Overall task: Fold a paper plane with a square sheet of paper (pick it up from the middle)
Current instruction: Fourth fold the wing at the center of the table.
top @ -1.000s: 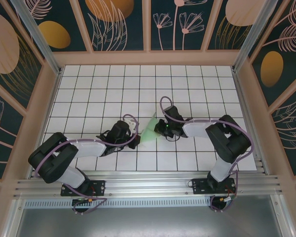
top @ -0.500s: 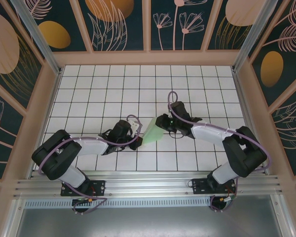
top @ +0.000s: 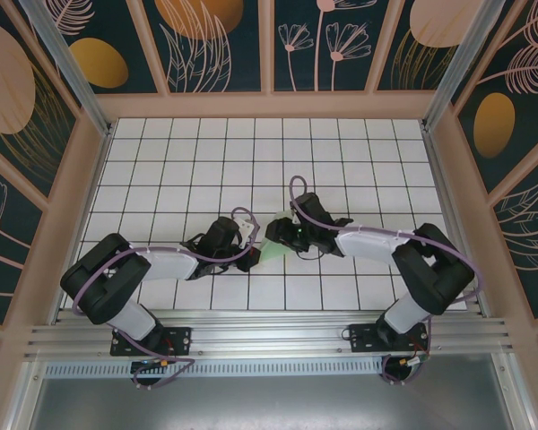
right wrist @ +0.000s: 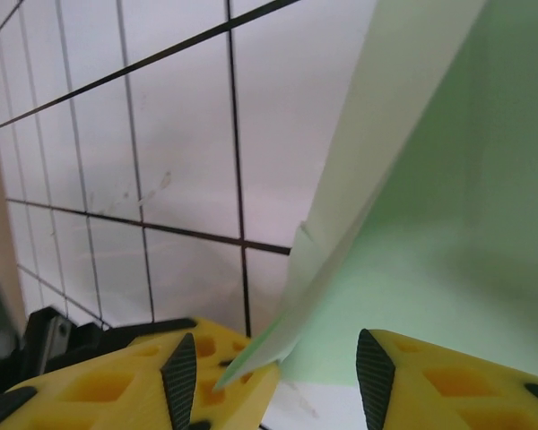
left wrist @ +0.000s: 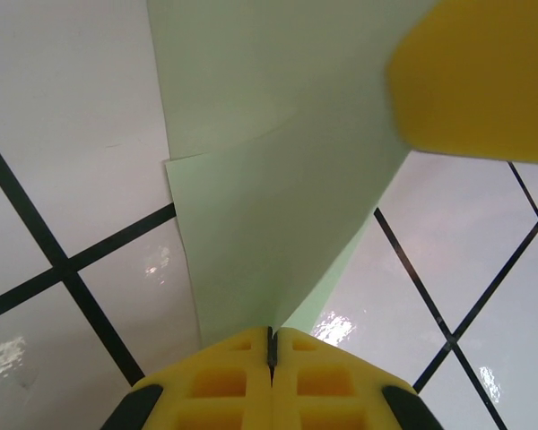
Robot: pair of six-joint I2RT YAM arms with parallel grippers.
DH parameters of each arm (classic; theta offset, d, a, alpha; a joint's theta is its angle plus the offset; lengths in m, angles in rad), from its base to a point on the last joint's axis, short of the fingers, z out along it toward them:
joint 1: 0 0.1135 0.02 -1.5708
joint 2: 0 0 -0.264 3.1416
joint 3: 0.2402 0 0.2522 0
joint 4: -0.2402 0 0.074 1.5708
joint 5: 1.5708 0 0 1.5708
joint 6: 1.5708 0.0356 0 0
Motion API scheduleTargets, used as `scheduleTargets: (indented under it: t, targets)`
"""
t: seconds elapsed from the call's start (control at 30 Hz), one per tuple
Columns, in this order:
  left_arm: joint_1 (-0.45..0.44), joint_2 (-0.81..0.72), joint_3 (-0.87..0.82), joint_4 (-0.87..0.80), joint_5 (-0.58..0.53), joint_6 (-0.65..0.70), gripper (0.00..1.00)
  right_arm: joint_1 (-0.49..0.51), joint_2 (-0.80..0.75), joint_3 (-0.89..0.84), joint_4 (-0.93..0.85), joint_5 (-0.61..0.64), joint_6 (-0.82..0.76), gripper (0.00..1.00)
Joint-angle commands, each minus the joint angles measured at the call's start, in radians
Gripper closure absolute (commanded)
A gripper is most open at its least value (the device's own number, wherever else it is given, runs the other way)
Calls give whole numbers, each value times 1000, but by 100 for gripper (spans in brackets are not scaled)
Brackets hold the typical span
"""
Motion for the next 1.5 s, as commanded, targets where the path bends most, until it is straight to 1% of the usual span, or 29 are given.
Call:
scheduleTargets:
  t: [0.0, 0.03, 0.17, 0.27, 0.37, 0.53, 0.73, 0.87, 0.97, 1.03, 1.1, 1.17, 1.3, 1.47]
  targets:
    - [4, -17, 18, -17, 3, 26, 92, 7, 37, 43, 2, 41, 54, 51]
    - [5, -20, 17, -17, -2, 31, 90, 5, 42, 48, 7, 44, 59, 54]
    - [4, -37, 19, -46, -36, 62, 75, 5, 43, 61, 15, 48, 61, 64]
    - [5, -38, 26, -67, -43, 85, 67, 5, 45, 66, 17, 38, 63, 66]
    - [5, -40, 28, -71, -52, 93, 65, 5, 49, 71, 18, 32, 61, 67]
    - [3, -34, 39, -72, -58, 96, 69, 5, 55, 82, 3, 32, 57, 67]
    - [3, -36, 42, -70, -60, 100, 79, 4, 74, 98, -12, 24, 51, 67]
    - [4, -27, 43, -80, -72, 99, 83, 3, 80, 108, -15, 20, 47, 67]
    - [3, -23, 41, -81, -83, 96, 81, 4, 83, 113, -20, 18, 43, 67]
    - [3, -23, 40, -82, -90, 97, 82, 3, 84, 115, -23, 17, 42, 67]
    - [3, -25, 39, -81, -89, 101, 86, 4, 83, 117, -30, 18, 37, 67]
    - [4, -24, 36, -79, -90, 100, 91, 4, 78, 119, -36, 22, 29, 67]
    - [3, -18, 30, -60, -66, 89, 99, -1, 51, 112, -50, 29, 8, 64]
    - [4, -2, 32, -36, -31, 75, 100, -16, -22, 67, -49, 30, -16, 56]
